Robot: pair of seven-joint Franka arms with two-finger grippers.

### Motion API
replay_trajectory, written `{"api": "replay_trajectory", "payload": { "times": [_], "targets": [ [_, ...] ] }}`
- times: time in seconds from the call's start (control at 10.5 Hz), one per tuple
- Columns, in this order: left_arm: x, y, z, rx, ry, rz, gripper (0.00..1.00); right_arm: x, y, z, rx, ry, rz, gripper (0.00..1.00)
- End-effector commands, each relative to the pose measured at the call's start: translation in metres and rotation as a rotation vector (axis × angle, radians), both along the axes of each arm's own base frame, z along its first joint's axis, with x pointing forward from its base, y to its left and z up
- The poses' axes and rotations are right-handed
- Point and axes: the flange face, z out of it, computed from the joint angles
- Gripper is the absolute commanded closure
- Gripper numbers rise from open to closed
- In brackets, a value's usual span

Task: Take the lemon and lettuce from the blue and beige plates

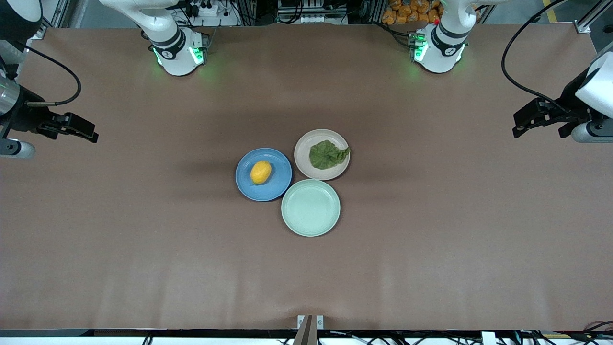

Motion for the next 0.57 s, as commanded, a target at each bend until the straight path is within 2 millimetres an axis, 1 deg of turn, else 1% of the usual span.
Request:
{"api": "replay_trajectory", "payload": {
  "times": [0.0,0.29,0.38,0.48],
  "targets": [
    [-0.007,0.002,0.003,-0.007,0.005,-0.024,0.00,-0.001,0.000,0.002,-0.021,-0.008,0.017,0.00],
    [-0.004,0.000,-0.003,-0.009,0.018,-0.029,0.00,-0.001,0.003,0.001,-0.028,-0.003,0.014,0.00],
    [-0.006,-0.012,-0.007,-0.015,0.028,-0.028,0.00,-0.003,0.007,0.000,-0.021,0.012,0.012,0.00],
    [-0.008,-0.032,-0.010,-0.020,0.032,-0.037,0.00,-0.009,0.025,-0.002,-0.025,0.048,0.026,0.00]
  ]
}}
